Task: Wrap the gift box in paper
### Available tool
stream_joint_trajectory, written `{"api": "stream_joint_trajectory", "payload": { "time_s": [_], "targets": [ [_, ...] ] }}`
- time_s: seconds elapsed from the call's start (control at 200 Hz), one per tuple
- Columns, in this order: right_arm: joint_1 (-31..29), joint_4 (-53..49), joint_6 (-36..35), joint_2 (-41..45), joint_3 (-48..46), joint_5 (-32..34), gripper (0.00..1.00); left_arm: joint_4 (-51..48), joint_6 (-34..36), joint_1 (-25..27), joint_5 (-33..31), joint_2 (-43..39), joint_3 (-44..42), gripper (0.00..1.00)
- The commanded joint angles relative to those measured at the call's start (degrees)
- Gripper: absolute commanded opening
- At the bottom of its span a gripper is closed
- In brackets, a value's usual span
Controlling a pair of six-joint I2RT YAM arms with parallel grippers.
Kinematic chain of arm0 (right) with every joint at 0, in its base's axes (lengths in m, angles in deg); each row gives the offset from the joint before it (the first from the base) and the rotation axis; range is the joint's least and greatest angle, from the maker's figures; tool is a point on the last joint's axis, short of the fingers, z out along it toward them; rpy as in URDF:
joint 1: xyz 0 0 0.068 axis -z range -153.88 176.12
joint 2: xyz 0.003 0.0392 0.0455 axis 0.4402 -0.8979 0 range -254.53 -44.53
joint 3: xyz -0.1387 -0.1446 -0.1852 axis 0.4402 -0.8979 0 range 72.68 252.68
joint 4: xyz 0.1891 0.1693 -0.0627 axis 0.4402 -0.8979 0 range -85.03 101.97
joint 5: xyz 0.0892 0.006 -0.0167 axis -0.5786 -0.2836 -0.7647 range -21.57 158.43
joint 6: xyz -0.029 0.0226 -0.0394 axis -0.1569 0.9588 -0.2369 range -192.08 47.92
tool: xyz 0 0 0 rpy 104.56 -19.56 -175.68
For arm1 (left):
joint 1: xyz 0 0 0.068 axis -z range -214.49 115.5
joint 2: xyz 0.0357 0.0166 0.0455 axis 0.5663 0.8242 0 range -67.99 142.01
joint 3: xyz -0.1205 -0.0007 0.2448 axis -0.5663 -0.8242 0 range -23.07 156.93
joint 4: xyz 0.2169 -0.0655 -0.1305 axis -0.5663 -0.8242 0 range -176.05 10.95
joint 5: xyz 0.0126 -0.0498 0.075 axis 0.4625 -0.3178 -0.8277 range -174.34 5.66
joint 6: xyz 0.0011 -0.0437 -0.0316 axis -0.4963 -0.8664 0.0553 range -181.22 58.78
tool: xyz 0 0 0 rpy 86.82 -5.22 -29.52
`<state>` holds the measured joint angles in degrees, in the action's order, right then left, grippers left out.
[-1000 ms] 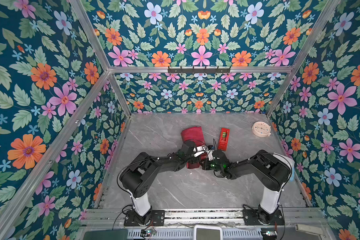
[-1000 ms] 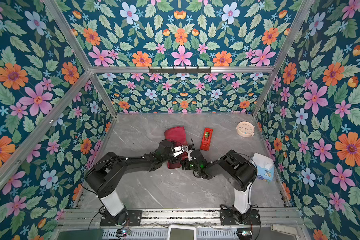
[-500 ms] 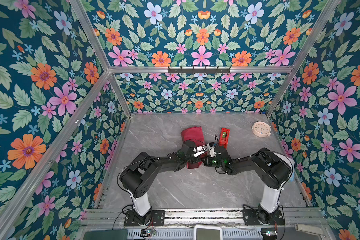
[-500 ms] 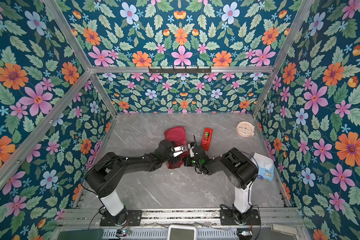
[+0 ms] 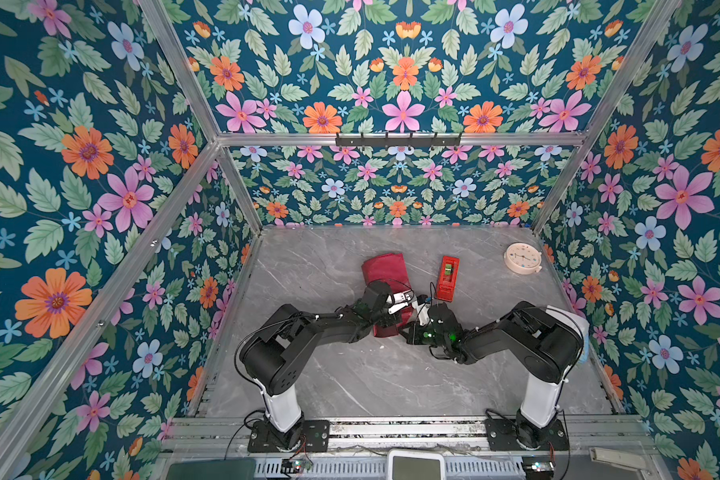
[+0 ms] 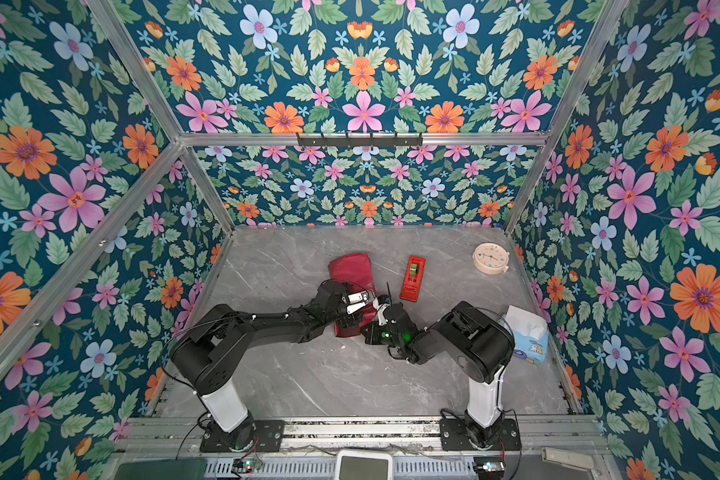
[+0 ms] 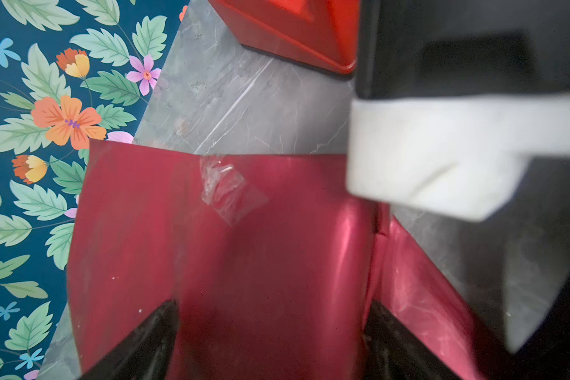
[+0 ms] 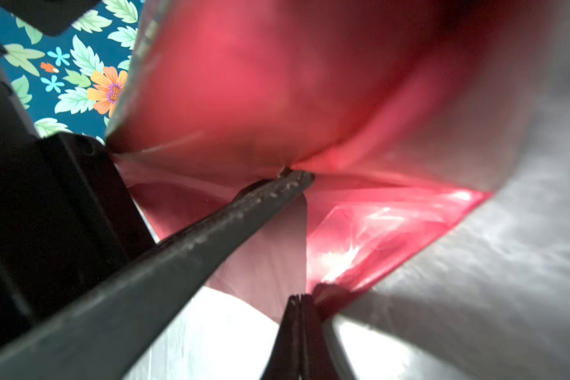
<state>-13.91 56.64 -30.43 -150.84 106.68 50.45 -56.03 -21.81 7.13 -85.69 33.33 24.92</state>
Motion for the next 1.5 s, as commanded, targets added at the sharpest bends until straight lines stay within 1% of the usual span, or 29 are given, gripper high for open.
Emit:
{"api": "stream_joint_trajectory", "payload": {
  "time_s": [0.0,0.135,0.285,0.3,0.355,0.445,0.56,0.655,0.7,0.785,0.825,0.865,0.89,0.965,1.055,1.155,1.215,1.325,1.495],
  "targets": [
    [0.07,-3.18,0.41,1.61,0.17,-1.84,0.00,-4.57,-1.26,-0.14,0.29,0.46,0.13,0.90],
    [3.12,-5.12,-0.01,6.26,-0.05,-3.48,0.00,-4.57,-2.70,-0.14,1.84,-0.96,0.26,0.93],
    [8.47,-8.85,-2.28,10.76,-1.24,-4.46,0.00,-4.92,-5.77,-0.13,6.38,-3.36,0.70,0.97],
    [9.05,-9.20,-2.54,12.71,-1.36,-4.63,0.00,-4.92,-6.17,-0.06,6.76,-3.73,0.67,0.98],
    [11.14,-10.10,-2.95,14.51,-1.63,-5.36,0.00,-4.79,-7.56,-0.07,7.85,-4.87,0.49,0.99],
    [13.66,-11.88,-3.78,16.91,-0.58,-6.44,0.05,-4.40,-9.75,-0.14,9.13,-7.11,-0.18,0.99],
    [14.06,-15.65,-5.26,17.54,3.19,-5.98,0.16,-2.58,-13.31,-0.21,8.94,-11.43,-2.81,0.99],
    [14.17,-17.29,-5.18,16.39,6.84,-4.72,0.29,0.27,-20.06,-1.26,7.09,-16.50,-6.19,0.98],
    [14.19,-18.50,-5.09,15.31,8.92,-4.22,0.35,1.78,-24.80,-2.74,6.39,-18.82,-8.09,0.97],
    [14.19,-20.53,-4.37,13.20,11.97,-2.88,0.44,3.68,-37.51,-7.30,5.76,-22.98,-11.36,0.92],
    [14.18,-21.27,-4.12,12.14,13.21,-2.33,0.58,3.34,-44.08,-9.71,5.50,-24.21,-12.21,0.90],
    [14.19,-22.22,-4.03,11.78,14.44,-1.84,0.67,1.90,-50.09,-11.92,5.64,-24.87,-12.48,0.89],
    [14.19,-23.05,-4.04,9.75,15.35,-1.64,0.69,0.47,-53.47,-12.96,5.74,-24.96,-12.31,0.89],
    [14.17,-25.31,-4.03,7.57,18.16,-1.40,0.78,-3.97,-61.40,-15.33,6.23,-24.17,-11.08,0.88],
    [14.18,-28.15,-4.03,4.48,21.80,-2.08,0.85,-4.89,-66.86,-16.78,9.04,-21.33,-10.07,0.88],
    [14.17,-30.35,-3.71,1.48,24.94,-3.13,0.89,-1.76,-71.45,-18.27,13.32,-16.98,-9.70,0.89],
    [14.19,-30.77,-3.36,0.35,25.91,-4.00,0.90,-0.59,-72.66,-18.65,14.97,-14.56,-8.87,0.89],
    [14.17,-31.12,-2.55,-1.23,26.94,-6.19,0.91,-0.01,-73.31,-18.73,16.15,-10.83,-6.95,0.90],
    [14.09,-31.72,-1.73,-3.12,28.27,-8.77,0.91,0.49,-73.73,-18.71,17.31,-7.32,-5.28,0.91]
  ]
}}
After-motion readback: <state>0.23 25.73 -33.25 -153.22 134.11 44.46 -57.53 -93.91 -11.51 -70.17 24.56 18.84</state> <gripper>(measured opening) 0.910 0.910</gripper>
